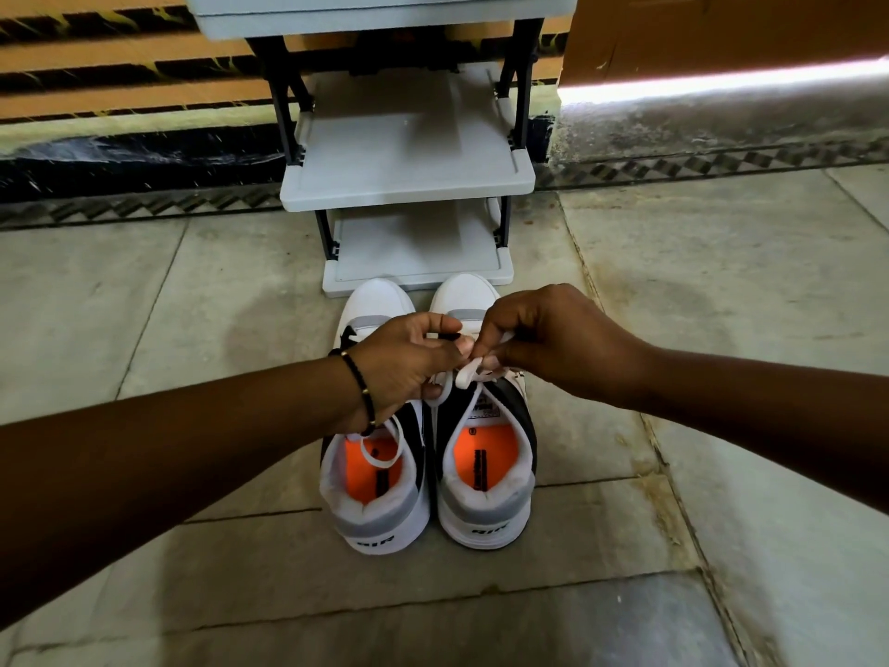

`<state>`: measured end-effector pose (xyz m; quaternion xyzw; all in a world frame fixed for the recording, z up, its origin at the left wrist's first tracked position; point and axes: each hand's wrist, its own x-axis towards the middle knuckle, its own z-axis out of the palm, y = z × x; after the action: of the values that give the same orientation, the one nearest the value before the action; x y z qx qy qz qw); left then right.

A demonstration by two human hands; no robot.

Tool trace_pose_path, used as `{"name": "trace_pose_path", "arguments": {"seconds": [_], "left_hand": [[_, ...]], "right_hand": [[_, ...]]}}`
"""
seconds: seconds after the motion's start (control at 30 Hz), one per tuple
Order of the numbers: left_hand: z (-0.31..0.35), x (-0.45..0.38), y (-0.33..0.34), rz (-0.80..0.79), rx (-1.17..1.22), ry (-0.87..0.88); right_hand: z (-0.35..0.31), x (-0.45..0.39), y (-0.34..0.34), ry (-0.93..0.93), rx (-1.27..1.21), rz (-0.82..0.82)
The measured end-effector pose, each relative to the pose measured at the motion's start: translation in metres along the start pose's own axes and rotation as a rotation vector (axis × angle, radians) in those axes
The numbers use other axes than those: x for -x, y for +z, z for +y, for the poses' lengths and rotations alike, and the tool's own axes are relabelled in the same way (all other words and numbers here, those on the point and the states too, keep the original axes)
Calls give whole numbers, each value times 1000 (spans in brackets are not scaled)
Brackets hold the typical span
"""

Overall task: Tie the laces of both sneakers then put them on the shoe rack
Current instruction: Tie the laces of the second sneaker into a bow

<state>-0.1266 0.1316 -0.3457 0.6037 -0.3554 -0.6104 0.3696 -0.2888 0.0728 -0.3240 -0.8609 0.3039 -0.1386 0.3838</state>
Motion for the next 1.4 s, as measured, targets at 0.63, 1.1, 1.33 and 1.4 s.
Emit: {"name": "trace_pose_path", "arguments": {"seconds": [0.63,1.1,1.33,1.4], "left_hand": [[-9,3,1,54,-401,386],[0,-6,-5,-134,-652,280],[9,-5,-8,16,-841,379],[18,-2,-9,64,-929,436]], "right_hand": [[1,-8,7,85,143,-57],[-7,-2,16,-139,389,55],[-6,-3,4,-116,404,110],[-5,-1,-1,-103,393,132]]}}
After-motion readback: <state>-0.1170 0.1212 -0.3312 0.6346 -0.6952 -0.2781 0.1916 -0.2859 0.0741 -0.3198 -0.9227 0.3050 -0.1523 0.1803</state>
